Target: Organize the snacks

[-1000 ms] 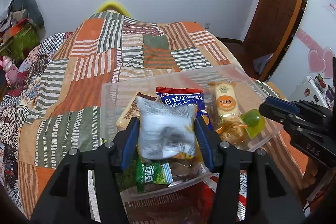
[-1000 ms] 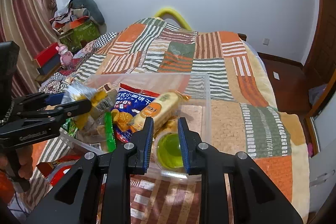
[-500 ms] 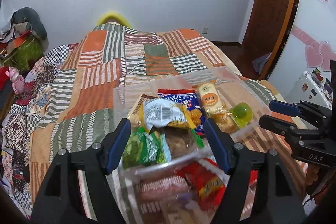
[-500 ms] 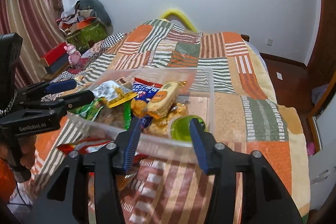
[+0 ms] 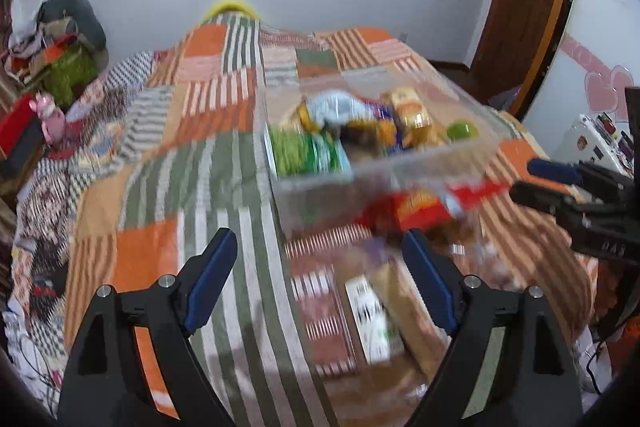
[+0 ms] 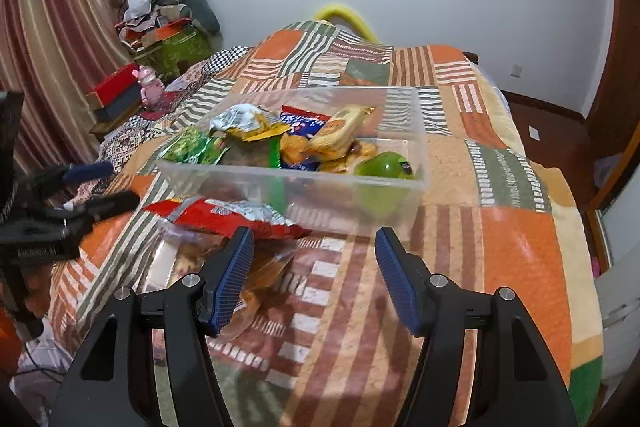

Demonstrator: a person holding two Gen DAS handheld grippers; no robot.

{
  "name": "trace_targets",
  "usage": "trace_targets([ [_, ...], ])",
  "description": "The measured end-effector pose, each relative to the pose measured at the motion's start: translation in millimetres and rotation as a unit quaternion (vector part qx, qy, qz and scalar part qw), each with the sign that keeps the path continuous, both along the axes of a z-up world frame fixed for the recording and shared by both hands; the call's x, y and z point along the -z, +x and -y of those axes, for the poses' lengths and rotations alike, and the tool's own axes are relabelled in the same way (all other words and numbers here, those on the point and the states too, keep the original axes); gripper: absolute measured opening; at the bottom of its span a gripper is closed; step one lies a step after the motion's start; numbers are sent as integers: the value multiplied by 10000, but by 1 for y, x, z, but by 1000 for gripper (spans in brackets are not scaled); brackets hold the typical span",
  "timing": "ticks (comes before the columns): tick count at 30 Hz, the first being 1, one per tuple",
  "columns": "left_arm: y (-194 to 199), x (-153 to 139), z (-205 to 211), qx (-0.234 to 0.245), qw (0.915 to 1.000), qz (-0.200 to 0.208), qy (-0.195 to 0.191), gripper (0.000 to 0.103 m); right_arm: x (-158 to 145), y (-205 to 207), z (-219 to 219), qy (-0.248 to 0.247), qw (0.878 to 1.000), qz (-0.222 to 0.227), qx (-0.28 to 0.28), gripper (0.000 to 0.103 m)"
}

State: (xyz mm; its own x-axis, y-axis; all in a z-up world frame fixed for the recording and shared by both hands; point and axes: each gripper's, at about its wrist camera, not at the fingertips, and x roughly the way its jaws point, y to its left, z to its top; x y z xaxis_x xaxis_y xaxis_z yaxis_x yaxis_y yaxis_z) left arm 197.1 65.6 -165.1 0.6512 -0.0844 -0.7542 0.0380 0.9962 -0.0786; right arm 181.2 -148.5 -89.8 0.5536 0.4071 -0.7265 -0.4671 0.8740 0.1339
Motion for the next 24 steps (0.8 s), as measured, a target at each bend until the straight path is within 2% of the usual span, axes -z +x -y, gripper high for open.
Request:
trace_targets([
  [11, -17, 44, -3, -20, 9982, -575, -191, 85, 19, -14, -19, -63, 9996, -231, -155, 62],
  [19, -7, 64, 6, 53, 9960, -719, -528, 87, 32, -15, -35, -120, 9983, -451, -350, 62],
  [24, -4, 76, 10, 53, 9972, -697, -245, 87, 42, -11, -46, -228, 9973, -574, -396, 62],
])
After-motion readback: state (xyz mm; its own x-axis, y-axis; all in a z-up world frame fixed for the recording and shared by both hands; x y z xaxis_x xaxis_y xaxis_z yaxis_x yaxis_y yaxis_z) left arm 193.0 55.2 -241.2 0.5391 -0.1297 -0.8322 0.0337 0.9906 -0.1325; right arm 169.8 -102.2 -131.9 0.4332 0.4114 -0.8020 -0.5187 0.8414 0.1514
